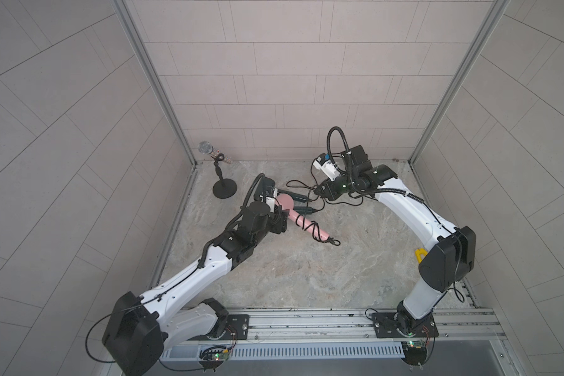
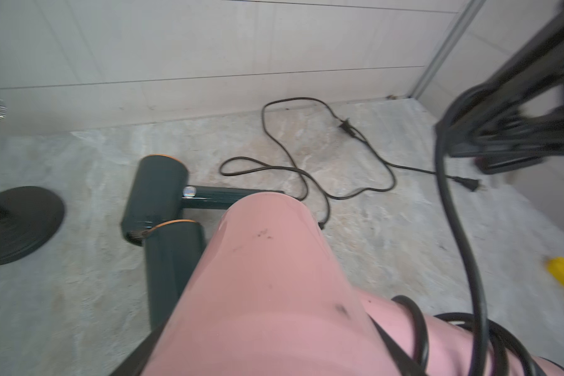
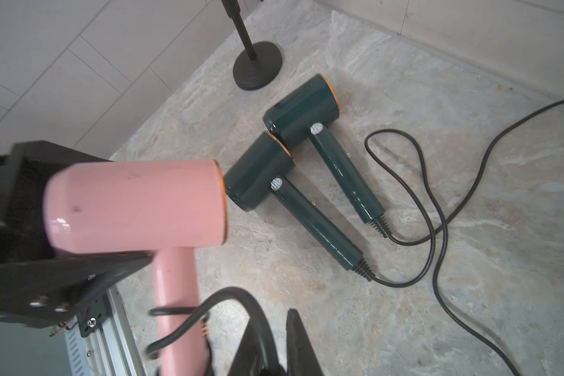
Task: Wrap the cord around the hair dryer
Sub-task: Wrap the power cord around the hair dryer.
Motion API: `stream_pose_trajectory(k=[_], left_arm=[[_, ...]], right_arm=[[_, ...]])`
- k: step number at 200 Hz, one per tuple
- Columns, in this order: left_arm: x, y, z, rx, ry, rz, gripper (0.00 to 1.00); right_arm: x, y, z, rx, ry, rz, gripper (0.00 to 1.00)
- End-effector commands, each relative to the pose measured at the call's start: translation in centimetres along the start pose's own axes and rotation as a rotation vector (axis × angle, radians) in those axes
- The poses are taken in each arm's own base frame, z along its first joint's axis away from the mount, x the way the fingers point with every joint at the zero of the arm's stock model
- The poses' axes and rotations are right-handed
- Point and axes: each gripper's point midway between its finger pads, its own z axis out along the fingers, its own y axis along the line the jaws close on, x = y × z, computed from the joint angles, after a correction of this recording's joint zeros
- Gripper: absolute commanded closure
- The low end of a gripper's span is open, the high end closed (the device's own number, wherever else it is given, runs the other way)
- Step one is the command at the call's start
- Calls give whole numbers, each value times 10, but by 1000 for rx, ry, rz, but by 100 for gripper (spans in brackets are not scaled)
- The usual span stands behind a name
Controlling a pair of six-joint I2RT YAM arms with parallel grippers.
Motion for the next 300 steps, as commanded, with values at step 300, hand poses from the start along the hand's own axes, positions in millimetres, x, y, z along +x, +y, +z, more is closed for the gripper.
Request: stream_pose_trajectory(k=[300], left_arm=[[-87, 18, -34, 83, -450, -839, 100]], right_arm=[[34, 78, 5, 300, -676, -293, 100]])
